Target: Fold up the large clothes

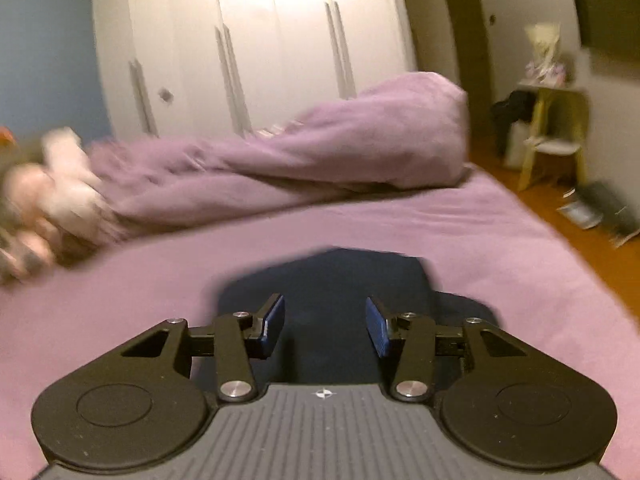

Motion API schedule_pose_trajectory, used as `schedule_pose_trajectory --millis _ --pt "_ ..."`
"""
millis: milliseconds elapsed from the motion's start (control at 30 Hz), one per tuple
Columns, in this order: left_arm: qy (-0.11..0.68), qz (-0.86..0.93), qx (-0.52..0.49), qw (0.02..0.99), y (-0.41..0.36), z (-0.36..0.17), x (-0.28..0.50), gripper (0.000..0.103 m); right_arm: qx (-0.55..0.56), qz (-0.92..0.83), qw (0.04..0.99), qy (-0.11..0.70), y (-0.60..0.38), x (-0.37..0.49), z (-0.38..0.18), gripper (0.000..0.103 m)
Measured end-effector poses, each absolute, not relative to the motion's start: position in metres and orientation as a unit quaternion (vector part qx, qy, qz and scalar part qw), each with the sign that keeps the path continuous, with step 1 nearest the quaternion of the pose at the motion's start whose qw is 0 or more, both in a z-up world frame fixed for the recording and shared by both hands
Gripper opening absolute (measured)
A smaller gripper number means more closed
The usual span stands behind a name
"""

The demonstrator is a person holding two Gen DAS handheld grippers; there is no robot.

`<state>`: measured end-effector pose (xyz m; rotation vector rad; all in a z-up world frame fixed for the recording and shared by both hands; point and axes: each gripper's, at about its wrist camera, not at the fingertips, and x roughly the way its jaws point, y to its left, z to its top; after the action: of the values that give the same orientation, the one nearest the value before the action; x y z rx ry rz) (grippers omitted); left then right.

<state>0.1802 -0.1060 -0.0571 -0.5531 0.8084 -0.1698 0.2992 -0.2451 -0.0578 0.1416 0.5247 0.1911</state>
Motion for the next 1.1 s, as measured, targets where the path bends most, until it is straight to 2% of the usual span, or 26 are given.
schedule_pose_trajectory --millis 100,200,267,300,400,567,633,767,933,1100 --pt "0.36 -0.053 -0.259 0.895 -0.107 -0.048 0.192 0.074 0.062 0.043 0.962 0.261 -0.261 0.311 -0.094 0.047" --pt "0.343 -0.054 -0.262 0.901 -0.122 -0.044 0.216 0.074 0.127 -0.015 0.956 0.264 -0.293 0.311 -0.12 0.048" --pt "0.328 -0.054 -0.255 0.908 -0.139 -0.044 0.233 0.078 0.169 -0.012 0.949 0.265 -0.307 0.312 -0.13 0.048" --pt "0.319 -0.046 -0.241 0.915 -0.148 -0.044 0.241 0.082 0.166 -0.014 0.95 0.264 -0.306 0.313 -0.133 0.048" --pt "0.286 -0.013 -0.196 0.938 -0.167 -0.051 0.259 0.083 0.155 -0.016 0.952 0.263 -0.302 0.316 -0.139 0.049" --pt "0.3 0.021 -0.159 0.94 -0.179 -0.077 0.28 0.089 0.157 -0.012 0.955 0.252 -0.305 0.318 -0.151 0.05" --pt "0.3 0.026 -0.144 0.943 -0.181 -0.088 0.284 0.095 0.153 -0.012 0.956 0.251 -0.303 0.322 -0.152 0.052" --pt "0.316 0.03 -0.137 0.938 -0.178 -0.089 0.287 0.097 0.136 -0.013 0.958 0.253 -0.299 0.32 -0.142 0.056" --pt "0.326 0.031 -0.147 0.933 -0.166 -0.073 0.266 0.096 0.146 -0.011 0.961 0.236 -0.299 0.294 -0.121 0.075" --pt "0.329 0.02 -0.166 0.929 -0.16 -0.067 0.22 0.096 0.113 -0.018 0.975 0.193 -0.298 0.245 -0.115 0.081"
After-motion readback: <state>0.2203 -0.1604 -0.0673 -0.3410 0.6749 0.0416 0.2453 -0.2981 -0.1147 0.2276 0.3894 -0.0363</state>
